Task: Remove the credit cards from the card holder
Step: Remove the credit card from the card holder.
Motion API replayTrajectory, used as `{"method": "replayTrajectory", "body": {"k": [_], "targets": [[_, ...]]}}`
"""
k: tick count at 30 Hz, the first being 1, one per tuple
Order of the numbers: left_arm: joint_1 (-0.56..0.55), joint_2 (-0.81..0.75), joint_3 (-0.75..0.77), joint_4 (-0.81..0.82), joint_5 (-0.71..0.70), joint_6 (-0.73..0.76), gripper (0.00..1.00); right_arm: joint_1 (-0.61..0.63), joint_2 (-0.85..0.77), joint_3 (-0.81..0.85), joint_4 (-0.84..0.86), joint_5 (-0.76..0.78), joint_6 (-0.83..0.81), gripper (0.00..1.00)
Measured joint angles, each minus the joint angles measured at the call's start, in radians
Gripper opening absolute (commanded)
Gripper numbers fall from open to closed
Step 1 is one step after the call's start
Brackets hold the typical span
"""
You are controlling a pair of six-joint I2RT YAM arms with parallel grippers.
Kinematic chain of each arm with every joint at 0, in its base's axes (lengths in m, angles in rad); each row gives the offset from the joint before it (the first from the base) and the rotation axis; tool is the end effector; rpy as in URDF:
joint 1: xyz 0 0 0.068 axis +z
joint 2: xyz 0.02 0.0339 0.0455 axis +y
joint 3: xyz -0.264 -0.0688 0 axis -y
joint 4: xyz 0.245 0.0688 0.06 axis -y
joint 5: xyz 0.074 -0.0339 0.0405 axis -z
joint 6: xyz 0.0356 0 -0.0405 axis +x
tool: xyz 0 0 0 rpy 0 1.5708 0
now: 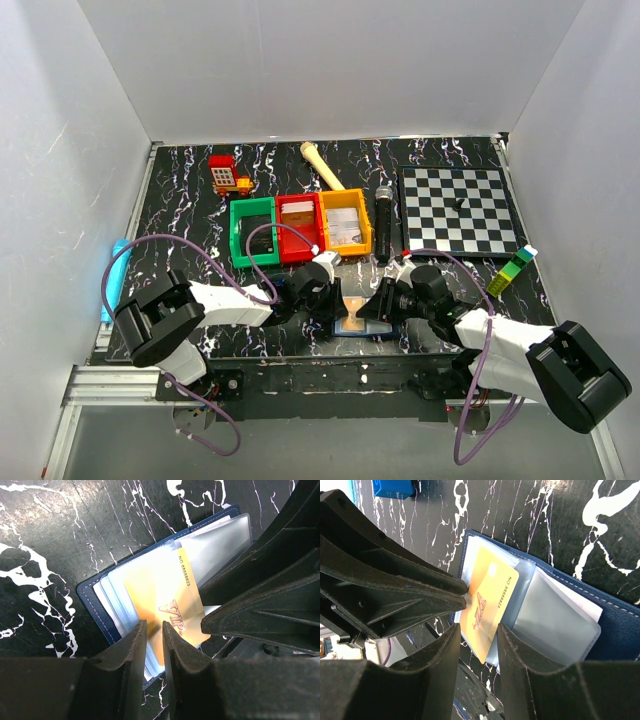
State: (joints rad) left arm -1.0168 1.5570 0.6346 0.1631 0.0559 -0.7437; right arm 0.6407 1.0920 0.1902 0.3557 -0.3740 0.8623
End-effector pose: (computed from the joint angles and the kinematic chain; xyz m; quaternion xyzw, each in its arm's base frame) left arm 0.1517 -0.2490 0.1430 0.1360 0.9084 -0.3205 0.2315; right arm 0.1437 0.1234 0.1372 0.0041 0.8612 0.4473 0.2413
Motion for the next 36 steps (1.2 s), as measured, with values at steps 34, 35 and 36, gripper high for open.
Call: {"method": "replayTrajectory", "body": {"k": [34, 35, 36], "targets": [[0.004, -0.058, -0.056, 0.045, 0.029, -0.01, 0.28, -0.004, 0.145, -0.012, 0.201, -0.087, 0.07, 0.45], [0.004, -0.065, -0.056, 0.039, 0.027, -0.008, 0.28, -0.004, 0.145, -0.011, 0.201, -0.087, 0.07, 0.45], [0.004, -0.072, -0.056, 0.031, 0.025, -0.008, 0.28, -0.004, 0.145, -0.012, 0.201, -0.087, 0.07, 0.45]]}}
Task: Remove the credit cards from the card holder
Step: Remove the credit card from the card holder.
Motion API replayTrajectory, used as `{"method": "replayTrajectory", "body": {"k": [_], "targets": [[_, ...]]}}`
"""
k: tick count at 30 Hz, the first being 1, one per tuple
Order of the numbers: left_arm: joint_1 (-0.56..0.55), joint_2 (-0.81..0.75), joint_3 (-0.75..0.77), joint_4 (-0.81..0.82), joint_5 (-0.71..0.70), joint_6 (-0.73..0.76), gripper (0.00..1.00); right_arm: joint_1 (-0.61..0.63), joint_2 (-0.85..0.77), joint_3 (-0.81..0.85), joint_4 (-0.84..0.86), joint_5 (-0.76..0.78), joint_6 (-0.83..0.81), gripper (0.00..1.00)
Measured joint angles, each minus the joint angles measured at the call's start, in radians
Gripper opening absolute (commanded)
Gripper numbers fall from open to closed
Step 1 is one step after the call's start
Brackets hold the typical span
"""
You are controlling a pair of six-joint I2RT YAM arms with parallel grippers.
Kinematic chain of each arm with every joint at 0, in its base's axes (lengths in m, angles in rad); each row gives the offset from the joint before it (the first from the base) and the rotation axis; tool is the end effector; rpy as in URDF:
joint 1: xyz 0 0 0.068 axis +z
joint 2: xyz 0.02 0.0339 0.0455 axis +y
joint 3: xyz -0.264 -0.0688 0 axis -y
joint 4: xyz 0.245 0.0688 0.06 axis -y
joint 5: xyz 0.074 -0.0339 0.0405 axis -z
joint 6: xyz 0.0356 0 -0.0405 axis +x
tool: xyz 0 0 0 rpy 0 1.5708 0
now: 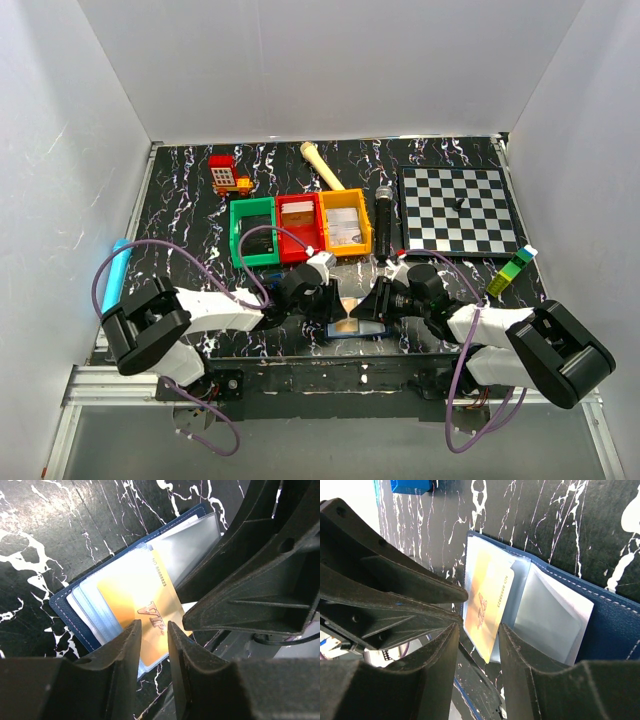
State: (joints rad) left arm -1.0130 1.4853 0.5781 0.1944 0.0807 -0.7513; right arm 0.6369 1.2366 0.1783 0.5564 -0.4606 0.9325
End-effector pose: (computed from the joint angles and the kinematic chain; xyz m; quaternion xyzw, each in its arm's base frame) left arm 0.1450 -0.2378 0.1489 0.1352 0.8987 -0.3442 0.2358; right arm 0.1503 0.1309 0.1278 0.0084 0.8458 0.4894 0.2121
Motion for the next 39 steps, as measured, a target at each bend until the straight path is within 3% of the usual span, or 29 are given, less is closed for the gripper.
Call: {"method": "replayTrajectory", "body": {"k": [10, 19, 39], "targets": [[-0.001, -0.083, 0.0, -0.054, -0.064, 0.008, 0.2, 0.0, 0.0, 0.0, 0.0, -0.001, 0.0, 0.45], [-0.001, -0.013, 0.006, -0.109, -0.089, 0.011, 0.17, 0.0, 0.009, 0.0, 0.004, -0.014, 0.0, 0.45], [0.003, 0.018, 0.004, -0.05, -0.095, 0.003, 0.14, 0.0, 0.034, -0.006, 0.03, -0.005, 0.016, 0.48]]}}
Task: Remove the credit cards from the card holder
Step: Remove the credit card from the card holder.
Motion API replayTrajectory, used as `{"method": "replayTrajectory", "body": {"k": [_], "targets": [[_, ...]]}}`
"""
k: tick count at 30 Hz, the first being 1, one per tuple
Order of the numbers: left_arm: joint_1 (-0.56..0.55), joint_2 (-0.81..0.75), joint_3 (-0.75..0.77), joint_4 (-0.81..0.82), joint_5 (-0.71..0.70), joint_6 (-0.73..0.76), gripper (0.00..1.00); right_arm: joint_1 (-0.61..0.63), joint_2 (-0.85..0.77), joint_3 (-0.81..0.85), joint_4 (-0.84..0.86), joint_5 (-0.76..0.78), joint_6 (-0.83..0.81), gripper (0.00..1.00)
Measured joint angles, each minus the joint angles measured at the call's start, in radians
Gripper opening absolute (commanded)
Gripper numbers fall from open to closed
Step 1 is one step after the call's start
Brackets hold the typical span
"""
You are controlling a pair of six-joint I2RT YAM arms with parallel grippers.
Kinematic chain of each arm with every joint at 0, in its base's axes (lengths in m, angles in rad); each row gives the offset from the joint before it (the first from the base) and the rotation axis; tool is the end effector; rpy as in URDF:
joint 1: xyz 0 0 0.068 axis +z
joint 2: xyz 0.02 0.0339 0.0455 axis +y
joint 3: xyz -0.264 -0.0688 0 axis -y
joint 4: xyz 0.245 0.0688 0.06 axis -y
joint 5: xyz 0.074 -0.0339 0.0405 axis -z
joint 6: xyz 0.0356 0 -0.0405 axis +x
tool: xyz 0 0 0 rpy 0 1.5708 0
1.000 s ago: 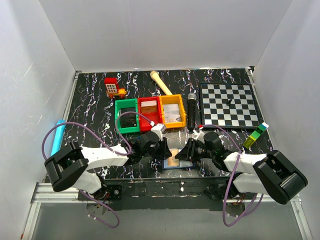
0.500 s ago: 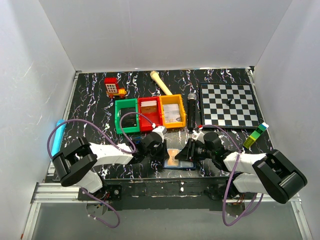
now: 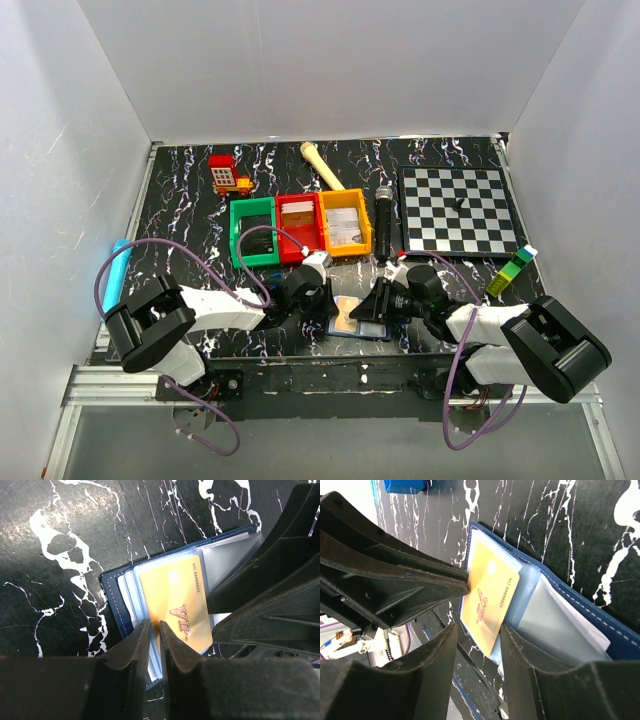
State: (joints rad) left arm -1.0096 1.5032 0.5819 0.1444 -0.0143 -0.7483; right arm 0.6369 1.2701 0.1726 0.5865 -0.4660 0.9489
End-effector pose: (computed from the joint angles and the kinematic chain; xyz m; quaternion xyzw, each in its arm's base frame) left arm 0.1475 -0.2336 0.1412 0.1174 0.9147 -0.2935 0.2517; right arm 0.1506 0.1313 0.1232 0.0151 0.8475 0.4902 0.2032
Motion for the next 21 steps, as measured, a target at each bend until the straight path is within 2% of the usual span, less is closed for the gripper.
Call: {"method": "replayTrajectory", "body": {"k": [21], "targets": [[0.0, -0.013, -0.031, 0.039, 0.003, -0.02, 0.13, -0.003, 0.001, -0.022, 0.053, 0.041, 0.038, 0.49]]}}
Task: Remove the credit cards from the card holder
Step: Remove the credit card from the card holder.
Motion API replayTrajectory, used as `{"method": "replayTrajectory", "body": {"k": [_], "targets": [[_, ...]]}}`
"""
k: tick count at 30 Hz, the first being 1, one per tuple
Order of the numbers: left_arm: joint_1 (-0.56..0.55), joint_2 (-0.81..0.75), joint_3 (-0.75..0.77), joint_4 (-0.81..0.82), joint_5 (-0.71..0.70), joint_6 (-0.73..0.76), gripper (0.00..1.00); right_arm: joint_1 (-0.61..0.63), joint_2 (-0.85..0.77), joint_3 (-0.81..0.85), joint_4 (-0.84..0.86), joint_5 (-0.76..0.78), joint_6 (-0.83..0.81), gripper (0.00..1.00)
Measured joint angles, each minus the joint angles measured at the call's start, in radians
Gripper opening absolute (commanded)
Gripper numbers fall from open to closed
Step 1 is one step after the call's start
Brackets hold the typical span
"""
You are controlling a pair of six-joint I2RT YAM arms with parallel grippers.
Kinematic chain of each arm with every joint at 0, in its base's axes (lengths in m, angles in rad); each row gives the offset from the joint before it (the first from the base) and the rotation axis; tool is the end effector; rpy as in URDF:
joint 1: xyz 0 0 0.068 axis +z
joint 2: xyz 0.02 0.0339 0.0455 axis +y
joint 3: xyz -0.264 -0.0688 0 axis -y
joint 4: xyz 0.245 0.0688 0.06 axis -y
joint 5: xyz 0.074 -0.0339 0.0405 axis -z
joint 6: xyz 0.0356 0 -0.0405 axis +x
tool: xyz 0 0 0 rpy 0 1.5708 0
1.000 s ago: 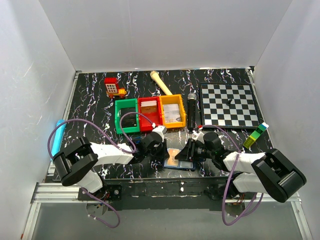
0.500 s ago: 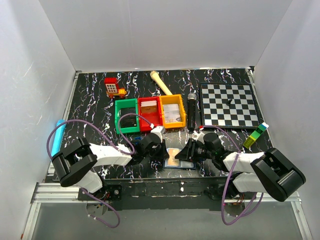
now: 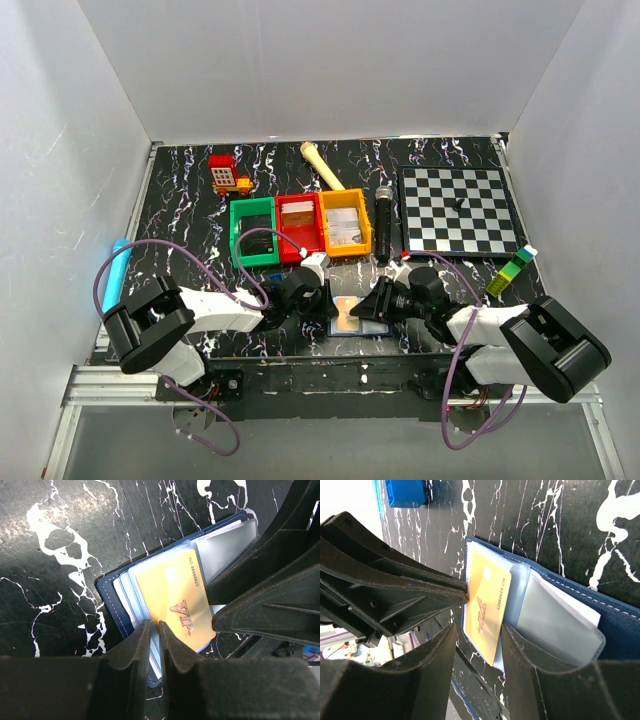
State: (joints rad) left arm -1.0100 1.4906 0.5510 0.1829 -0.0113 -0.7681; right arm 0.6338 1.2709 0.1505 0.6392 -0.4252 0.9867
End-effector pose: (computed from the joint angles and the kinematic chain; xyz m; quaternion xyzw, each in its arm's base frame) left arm 0.1448 -0.2297 0.1390 0.1086 0.9118 -0.3041 0.2535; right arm 0.1501 0.1285 0.1220 0.0391 0.8422 0.4914 0.2185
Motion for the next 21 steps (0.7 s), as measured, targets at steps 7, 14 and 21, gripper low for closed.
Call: {"method": "replayTrajectory", "body": {"k": [7, 14, 21], "targets": [[0.0, 0.0, -0.003, 0.005, 0.0, -0.002, 0.11, -0.005, 0.021, -0.003, 0.025, -0.002, 0.007, 0.49], [0.001, 0.0, -0.003, 0.005, -0.005, -0.002, 0.09, -0.011, 0.085, -0.015, 0.124, -0.03, 0.031, 0.47], [0.002, 0.0, -0.008, 0.019, -0.008, -0.002, 0.06, -0.013, 0.179, -0.045, 0.29, -0.062, 0.085, 0.47]]}}
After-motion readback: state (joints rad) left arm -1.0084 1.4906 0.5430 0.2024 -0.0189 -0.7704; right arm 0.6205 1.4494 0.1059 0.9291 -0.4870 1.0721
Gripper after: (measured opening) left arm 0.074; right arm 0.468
